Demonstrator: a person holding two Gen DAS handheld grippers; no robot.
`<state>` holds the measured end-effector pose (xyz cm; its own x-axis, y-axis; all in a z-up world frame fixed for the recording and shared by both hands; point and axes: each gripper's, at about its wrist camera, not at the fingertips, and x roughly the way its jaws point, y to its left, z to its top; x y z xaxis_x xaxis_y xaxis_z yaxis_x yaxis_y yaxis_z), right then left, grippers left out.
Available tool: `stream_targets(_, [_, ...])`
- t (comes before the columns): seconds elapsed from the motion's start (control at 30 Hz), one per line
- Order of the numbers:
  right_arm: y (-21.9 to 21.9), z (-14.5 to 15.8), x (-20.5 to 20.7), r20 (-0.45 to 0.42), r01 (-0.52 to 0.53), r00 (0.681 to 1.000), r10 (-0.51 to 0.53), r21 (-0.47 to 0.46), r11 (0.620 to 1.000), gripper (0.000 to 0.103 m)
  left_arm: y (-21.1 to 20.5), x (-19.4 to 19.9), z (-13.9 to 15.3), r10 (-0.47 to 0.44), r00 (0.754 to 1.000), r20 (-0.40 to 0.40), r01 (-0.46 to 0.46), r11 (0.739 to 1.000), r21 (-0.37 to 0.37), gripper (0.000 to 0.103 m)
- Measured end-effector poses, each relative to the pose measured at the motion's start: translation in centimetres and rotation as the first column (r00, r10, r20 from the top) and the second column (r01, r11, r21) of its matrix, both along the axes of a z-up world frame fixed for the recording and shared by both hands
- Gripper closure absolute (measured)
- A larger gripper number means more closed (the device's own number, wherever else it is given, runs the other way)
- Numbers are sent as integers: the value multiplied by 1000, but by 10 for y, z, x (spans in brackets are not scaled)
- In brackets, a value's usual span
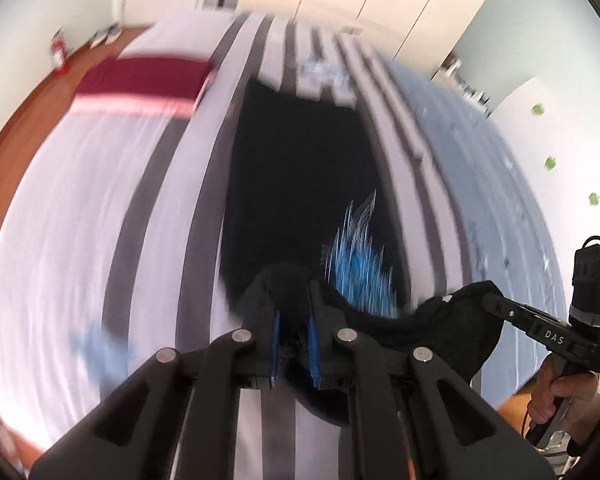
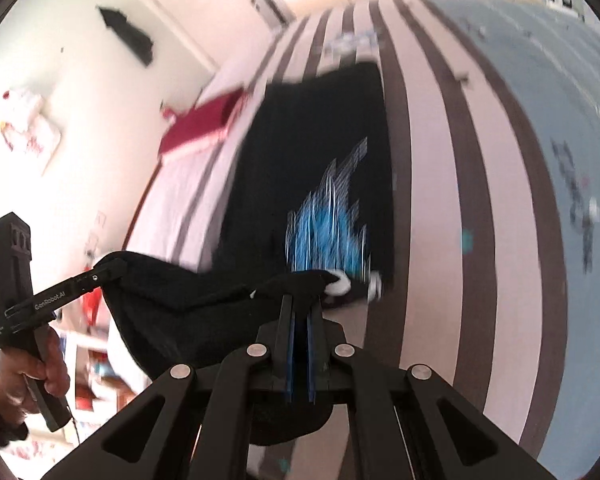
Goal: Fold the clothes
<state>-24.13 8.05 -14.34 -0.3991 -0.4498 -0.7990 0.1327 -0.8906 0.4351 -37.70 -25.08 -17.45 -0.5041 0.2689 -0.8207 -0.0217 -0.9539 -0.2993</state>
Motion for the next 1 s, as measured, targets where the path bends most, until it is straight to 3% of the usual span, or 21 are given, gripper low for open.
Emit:
stream_targets(0.17, [-2,8,-113,-90,54,995,-52,17,998,99,-8,-135,-20,-45,995,-87,46,999,14,94])
stream_targets(0.27, [-4,-5,-178,-102,66,993,-62,34,997,99,-15,-203,-52,-85,995,-60,85,996,2,94])
stream_targets(0.37, [-2,-41,-248,-64,71,996,-69,37,997,99,-31,-238,-86,-112,993,18,113,993,-25,94])
stream_targets(0.47, [0,-84,-298,-5,66,998,-66,53,996,99,-37,-269,-121,-81,992,96,81,997,6,94])
stream_targets(0.63, [1,-123,-326,59,41,997,-44,46,998,99,-40,-274,-134,-68,990,126,69,998,-1,94])
stream_targets(0.83, [3,-131,-336,74,18,997,-19,18,1000,99,-40,-276,-138,-40,990,136,43,999,-18,94])
stream_targets(1.0, [9,-144,-352,151,18,989,-12,-40,999,95,-44,-263,-130,7,994,106,-6,1000,-9,93])
